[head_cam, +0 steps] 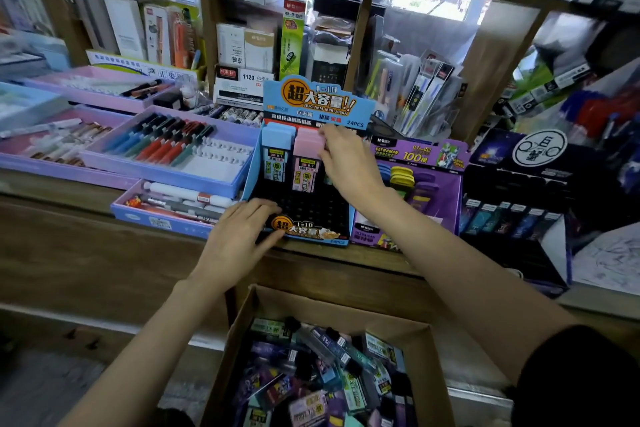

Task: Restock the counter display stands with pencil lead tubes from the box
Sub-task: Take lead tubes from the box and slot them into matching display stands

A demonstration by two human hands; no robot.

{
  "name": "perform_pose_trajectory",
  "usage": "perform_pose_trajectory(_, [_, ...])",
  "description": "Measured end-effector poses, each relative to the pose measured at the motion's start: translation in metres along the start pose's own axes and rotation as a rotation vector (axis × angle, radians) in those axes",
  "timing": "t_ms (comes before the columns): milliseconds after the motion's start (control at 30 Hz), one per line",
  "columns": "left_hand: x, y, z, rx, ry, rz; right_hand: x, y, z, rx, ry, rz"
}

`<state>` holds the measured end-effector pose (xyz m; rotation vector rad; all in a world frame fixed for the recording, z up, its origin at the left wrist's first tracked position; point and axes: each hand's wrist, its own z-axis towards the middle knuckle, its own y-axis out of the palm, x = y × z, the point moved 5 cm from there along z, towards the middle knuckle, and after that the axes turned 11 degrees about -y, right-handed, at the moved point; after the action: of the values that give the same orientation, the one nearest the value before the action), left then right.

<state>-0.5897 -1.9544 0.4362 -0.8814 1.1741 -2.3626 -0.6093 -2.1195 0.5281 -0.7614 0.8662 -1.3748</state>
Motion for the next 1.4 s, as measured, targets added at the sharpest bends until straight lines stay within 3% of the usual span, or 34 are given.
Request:
perform_pose_trajectory(167, [0.01,-0.024,-0.02,0.045,-0.001,-0.164,-0.008,-0.021,-0.031,0.024,-0.1,0.092])
perform_pose_trajectory(300, [0.014,-0.015,-0.06,-0.095,-0.003,-0.265,-0.013,-0.017,-0.1,-0.104,-0.1,0.353])
perform_pose_trajectory(533, [0.01,0.074,-0.141,-0.445,-0.243,-0.345,0.009,0.071,-0.259,-0.482,0.189,0.51])
perform_pose_trajectory(700, [0.003,0.141,-0.182,-0.653,-0.352,-0.228,0.04,0.133,-0.333,-0.674,0.452,0.488])
perform_pose_trajectory(833, [-0.013,0.166,-0.186,-0.649,-0.425,-0.139,0.052,0.161,-0.342,-0.65,0.574,0.501])
perform_pose_trajectory(967, [-0.032,0.184,-0.177,-0.685,-0.412,-0.012,0.045,0.185,-0.314,-0.59,0.537,0.548])
perform_pose_trajectory(1100, [-0.047,0.199,-0.173,-0.791,-0.37,0.061,0.038,0.208,-0.298,-0.646,0.558,0.524])
perform_pose_trajectory(1300, [-0.046,0.202,-0.169,-0.75,-0.262,0.171,0.03,0.229,-0.296,-0.655,0.593,0.358])
perform_pose_trajectory(1400, [-0.045,0.205,-0.168,-0.735,-0.291,0.203,0.029,0.233,-0.299,-0.597,0.699,0.429])
